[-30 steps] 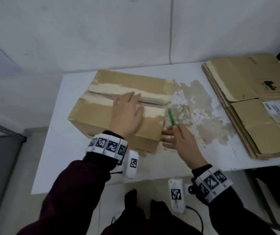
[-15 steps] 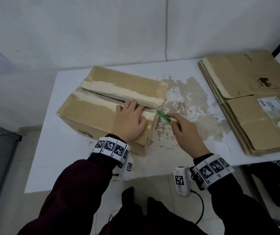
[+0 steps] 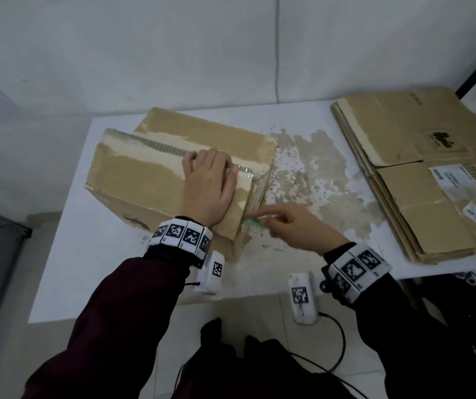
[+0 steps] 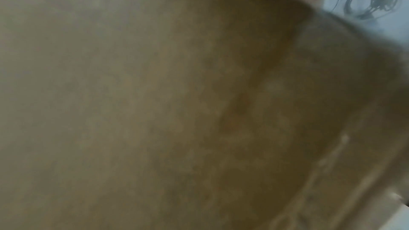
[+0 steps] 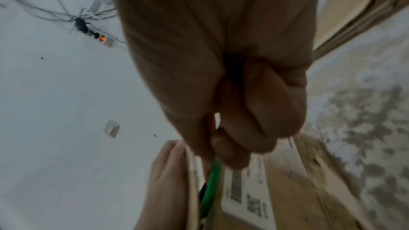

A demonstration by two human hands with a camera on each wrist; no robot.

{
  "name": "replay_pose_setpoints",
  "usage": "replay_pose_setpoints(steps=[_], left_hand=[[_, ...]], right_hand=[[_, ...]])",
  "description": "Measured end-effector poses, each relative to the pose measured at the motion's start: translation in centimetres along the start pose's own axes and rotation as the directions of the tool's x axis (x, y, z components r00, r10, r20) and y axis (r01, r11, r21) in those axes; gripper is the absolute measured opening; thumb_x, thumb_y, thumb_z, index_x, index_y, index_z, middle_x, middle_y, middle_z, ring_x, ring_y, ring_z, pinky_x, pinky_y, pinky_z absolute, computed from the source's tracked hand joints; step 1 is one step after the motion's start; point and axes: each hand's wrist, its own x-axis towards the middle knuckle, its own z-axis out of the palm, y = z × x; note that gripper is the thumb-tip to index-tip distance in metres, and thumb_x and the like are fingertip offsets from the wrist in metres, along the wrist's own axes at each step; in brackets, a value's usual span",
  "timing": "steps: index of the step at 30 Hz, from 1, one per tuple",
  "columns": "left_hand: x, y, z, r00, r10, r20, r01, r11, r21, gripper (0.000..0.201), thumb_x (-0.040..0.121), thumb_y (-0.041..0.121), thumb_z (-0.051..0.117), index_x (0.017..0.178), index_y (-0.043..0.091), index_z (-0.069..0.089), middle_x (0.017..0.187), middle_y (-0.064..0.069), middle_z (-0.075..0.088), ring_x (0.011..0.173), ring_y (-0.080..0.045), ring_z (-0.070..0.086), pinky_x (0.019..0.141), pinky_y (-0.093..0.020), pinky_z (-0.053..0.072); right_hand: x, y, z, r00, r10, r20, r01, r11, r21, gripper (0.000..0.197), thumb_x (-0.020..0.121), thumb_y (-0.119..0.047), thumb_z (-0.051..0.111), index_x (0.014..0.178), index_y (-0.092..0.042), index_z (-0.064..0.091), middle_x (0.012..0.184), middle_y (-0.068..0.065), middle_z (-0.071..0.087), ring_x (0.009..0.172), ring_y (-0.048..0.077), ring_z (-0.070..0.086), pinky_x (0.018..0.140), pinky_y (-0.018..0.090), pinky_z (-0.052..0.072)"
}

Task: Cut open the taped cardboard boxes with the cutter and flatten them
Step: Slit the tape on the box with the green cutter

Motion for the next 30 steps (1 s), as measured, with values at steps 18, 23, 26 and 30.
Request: replay_pose_setpoints(steps=[18, 23, 26, 30], left_hand=[[-1.5, 0.2, 0.8, 0.99, -0.13, 0.061, 0.123, 0.987, 0.103, 0.026, 0.095, 0.031, 0.05, 0.108, 0.017, 0.067, 0.106, 0.002, 0.062, 0.108, -0.02, 0.053, 0.109, -0.043, 0.009], [-1.4, 0.2, 1.0, 0.995, -0.101, 0.022, 0.098, 0.99, 0.098, 0.024, 0.093, 0.03, 0.052, 0.105, 0.017, 0.068, 0.101, 0.001, 0.062, 0.104, -0.02, 0.055, 0.108, -0.043, 0.012], [-1.4, 0.2, 0.9, 0.996, -0.086, 0.005, 0.085, 0.993, 0.082, 0.027, 0.093, 0.029, 0.051, 0.112, 0.019, 0.067, 0.103, 0.0, 0.061, 0.105, -0.02, 0.054, 0.107, -0.042, 0.012], [-1.1, 0.4, 0.9, 0.994, -0.097, 0.043, 0.093, 0.992, 0.087, 0.037, 0.092, 0.028, 0.05, 0.126, 0.015, 0.059, 0.107, -0.002, 0.061, 0.11, -0.022, 0.052, 0.108, -0.043, 0.014]], right_hand=[[1.0, 2.4, -2.6, 0.938, -0.191, -0.29, 0.044, 0.894, -0.446, 0.031, 0.096, -0.028, 0.05, 0.125, -0.039, 0.057, 0.095, 0.0, 0.064, 0.081, 0.017, 0.056, 0.067, 0.035, 0.051], [1.6, 2.1, -2.3, 0.914, -0.232, -0.333, 0.021, 0.846, -0.532, 0.032, 0.097, -0.025, 0.048, 0.124, -0.037, 0.058, 0.08, -0.006, 0.052, 0.073, 0.013, 0.046, 0.053, 0.02, 0.033], [2.7, 1.5, -1.2, 0.892, -0.234, -0.387, -0.04, 0.812, -0.583, 0.033, 0.097, -0.023, 0.045, 0.125, -0.035, 0.057, 0.081, -0.003, 0.05, 0.073, 0.014, 0.044, 0.048, 0.021, 0.028], [3.0, 0.7, -1.1, 0.906, -0.198, -0.374, -0.064, 0.809, -0.584, 0.035, 0.098, -0.022, 0.044, 0.128, -0.036, 0.055, 0.084, -0.001, 0.052, 0.073, 0.016, 0.046, 0.048, 0.024, 0.029]])
